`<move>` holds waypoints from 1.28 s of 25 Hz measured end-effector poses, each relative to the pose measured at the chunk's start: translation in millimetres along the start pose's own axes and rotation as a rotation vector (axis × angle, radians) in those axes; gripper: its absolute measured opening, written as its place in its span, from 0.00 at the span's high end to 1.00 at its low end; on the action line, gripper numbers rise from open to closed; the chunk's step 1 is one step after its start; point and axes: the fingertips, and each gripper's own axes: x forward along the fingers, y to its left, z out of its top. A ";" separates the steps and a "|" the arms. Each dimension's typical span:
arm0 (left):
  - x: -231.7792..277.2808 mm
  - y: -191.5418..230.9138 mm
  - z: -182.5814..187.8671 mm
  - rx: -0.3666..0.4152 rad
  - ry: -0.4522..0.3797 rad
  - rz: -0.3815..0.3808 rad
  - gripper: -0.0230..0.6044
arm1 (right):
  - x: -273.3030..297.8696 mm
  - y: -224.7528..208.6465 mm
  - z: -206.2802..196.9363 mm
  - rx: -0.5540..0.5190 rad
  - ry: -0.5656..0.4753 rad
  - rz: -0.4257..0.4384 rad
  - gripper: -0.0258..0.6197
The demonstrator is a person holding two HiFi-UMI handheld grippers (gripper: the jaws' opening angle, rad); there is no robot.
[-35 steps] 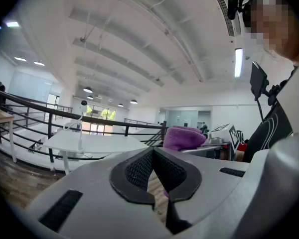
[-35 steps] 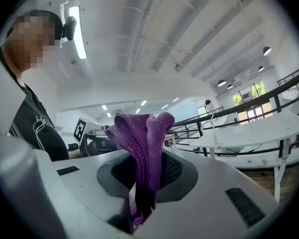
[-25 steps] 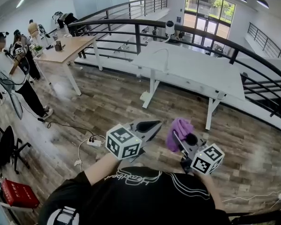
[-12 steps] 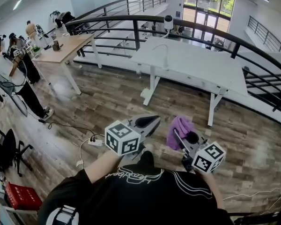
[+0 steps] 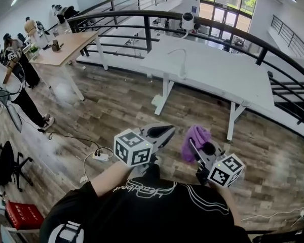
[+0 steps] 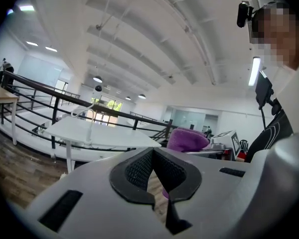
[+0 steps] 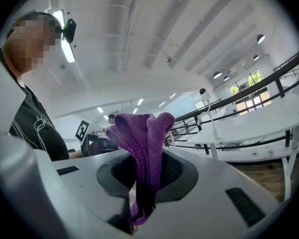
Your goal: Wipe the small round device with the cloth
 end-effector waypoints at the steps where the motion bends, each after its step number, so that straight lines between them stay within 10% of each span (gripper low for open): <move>1: 4.8 16.4 1.7 -0.004 0.014 -0.001 0.95 | 14.9 -10.8 0.0 0.007 0.004 0.002 0.87; 15: 108.9 293.5 79.3 0.015 0.101 -0.052 0.95 | 259.6 -193.5 36.2 0.065 0.041 -0.055 0.87; 32: 195.8 394.5 137.3 0.094 0.046 -0.145 0.95 | 296.3 -311.4 89.1 -0.004 -0.003 -0.221 0.87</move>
